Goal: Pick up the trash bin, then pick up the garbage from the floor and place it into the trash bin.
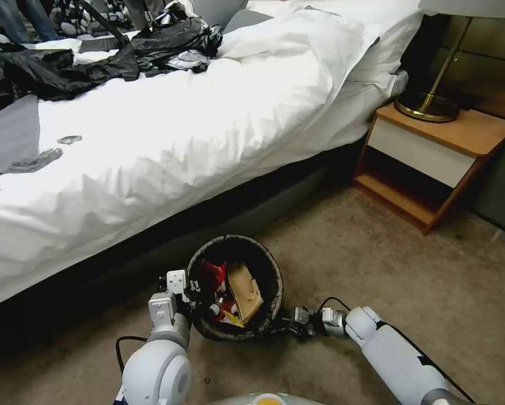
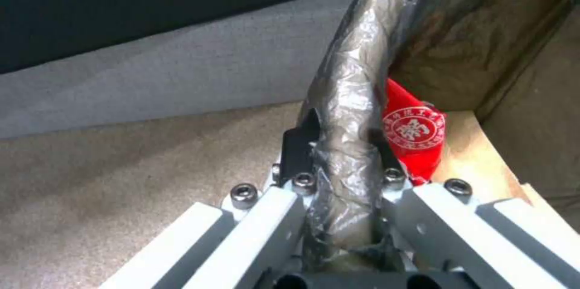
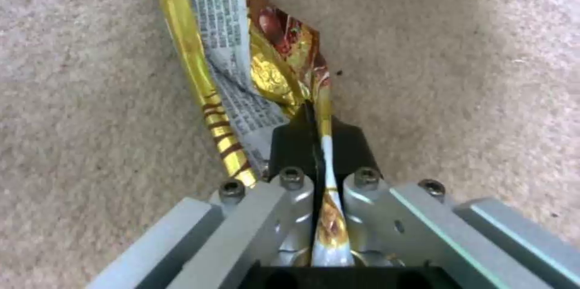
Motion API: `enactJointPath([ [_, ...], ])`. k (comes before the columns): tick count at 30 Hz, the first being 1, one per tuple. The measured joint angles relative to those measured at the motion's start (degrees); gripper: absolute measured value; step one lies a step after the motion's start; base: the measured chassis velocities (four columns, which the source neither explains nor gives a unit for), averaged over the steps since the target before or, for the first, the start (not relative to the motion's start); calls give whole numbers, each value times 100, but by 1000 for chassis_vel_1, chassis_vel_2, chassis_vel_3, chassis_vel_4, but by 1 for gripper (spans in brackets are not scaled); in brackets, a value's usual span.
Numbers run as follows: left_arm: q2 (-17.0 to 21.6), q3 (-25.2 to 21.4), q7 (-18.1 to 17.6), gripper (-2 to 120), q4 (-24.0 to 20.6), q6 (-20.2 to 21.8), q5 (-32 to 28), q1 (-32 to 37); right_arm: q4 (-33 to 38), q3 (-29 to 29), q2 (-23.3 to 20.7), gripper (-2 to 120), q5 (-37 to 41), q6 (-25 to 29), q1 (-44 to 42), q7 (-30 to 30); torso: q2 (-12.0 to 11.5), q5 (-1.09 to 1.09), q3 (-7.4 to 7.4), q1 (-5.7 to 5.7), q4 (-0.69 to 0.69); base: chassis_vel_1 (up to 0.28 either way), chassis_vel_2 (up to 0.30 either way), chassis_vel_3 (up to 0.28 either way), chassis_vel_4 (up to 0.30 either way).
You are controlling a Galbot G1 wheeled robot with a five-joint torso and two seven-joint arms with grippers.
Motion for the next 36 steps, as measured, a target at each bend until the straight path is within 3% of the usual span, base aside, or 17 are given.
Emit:
enactJointPath([
  [11, 3, -1, 0, 0, 1, 1, -11, -11, 81, 65, -36, 0, 121, 50, -41, 137, 0, 0, 0, 0, 0, 0, 0, 0, 0],
  [15, 20, -3, 0, 0, 2, 2, -19, -10, 438, 239, -60, 0, 741, 51, -215, 345, 0, 1, 0, 0, 0, 0, 0, 0, 0],
  [25, 111, -5, -1, 0, 20, 5, -88, -52, 2383, 833, -386, 0, 2356, 1, -835, 1238, 0, 1, 0, 0, -1, 0, 0, 0, 0],
  [30, 135, 6, -3, 0, 14, 9, -91, -29, 3866, 1142, -632, 0, 3262, -42, -1091, 1802, 0, 0, 0, 0, 0, 0, 0, 0, 0],
  [34, 143, 7, -3, 0, 13, 12, -91, -25, 4476, 1255, -703, 0, 3472, -127, -1125, 1942, 0, 0, 0, 0, 0, 0, 0, 0, 0],
  [36, 144, 14, -4, 0, 12, 14, -88, -23, 5168, 1288, -800, 0, 3644, -252, -1154, 2053, 0, -1, 0, 0, 1, 0, 0, 0, 0],
])
